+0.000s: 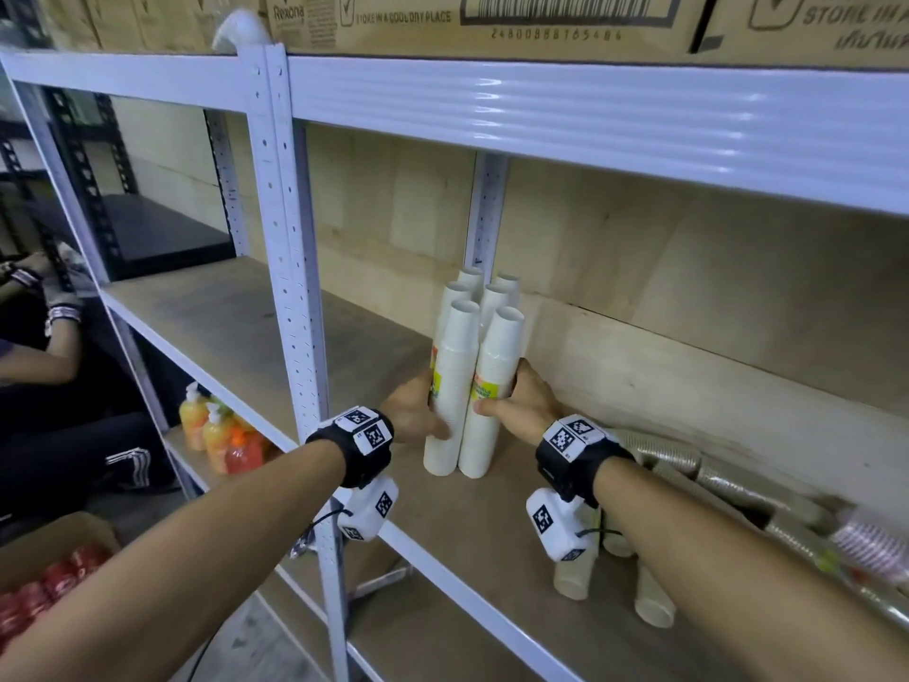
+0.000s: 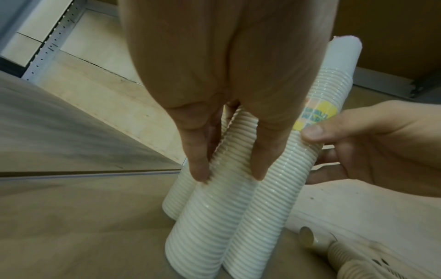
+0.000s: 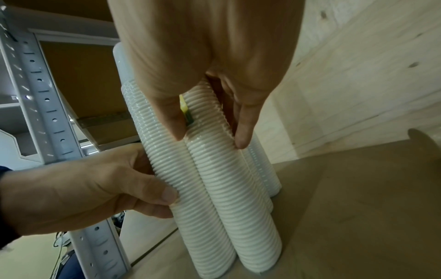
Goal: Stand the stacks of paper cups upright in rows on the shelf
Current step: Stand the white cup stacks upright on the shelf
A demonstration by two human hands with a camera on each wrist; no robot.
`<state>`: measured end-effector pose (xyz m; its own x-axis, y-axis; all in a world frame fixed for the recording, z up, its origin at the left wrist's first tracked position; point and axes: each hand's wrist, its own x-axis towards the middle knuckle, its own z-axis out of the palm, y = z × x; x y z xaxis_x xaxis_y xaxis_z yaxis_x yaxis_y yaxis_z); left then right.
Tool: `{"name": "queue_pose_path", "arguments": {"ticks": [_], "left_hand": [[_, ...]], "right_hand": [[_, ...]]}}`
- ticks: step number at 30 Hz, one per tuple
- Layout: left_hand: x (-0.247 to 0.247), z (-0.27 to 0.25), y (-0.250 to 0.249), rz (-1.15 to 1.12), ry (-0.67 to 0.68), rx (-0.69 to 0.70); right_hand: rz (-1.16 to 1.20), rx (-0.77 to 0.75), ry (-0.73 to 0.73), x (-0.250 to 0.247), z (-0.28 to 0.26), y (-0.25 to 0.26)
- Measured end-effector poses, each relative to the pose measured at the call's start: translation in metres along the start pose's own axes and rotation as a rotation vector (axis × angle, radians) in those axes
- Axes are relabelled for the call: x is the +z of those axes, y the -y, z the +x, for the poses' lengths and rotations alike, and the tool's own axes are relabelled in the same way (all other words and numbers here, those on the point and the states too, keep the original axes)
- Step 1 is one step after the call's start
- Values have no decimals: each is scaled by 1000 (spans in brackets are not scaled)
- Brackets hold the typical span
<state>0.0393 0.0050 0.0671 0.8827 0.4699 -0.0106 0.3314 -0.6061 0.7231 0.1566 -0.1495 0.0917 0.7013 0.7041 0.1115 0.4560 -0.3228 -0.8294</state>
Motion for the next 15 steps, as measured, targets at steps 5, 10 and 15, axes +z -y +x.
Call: {"name": "queue_pose_path", "arguments": {"ticks": [5,10,15], "left_hand": [[-14,-3,-14,-2,3,26],[-53,-4,-44,20,-51,65],[-92,-3,-82,-8,-175,135]], "right_hand": [[-13,-21,18,-12,1,10],[-36,-86,-21,-35,3,38],[-53,-164,-144,-46,12,62]]}}
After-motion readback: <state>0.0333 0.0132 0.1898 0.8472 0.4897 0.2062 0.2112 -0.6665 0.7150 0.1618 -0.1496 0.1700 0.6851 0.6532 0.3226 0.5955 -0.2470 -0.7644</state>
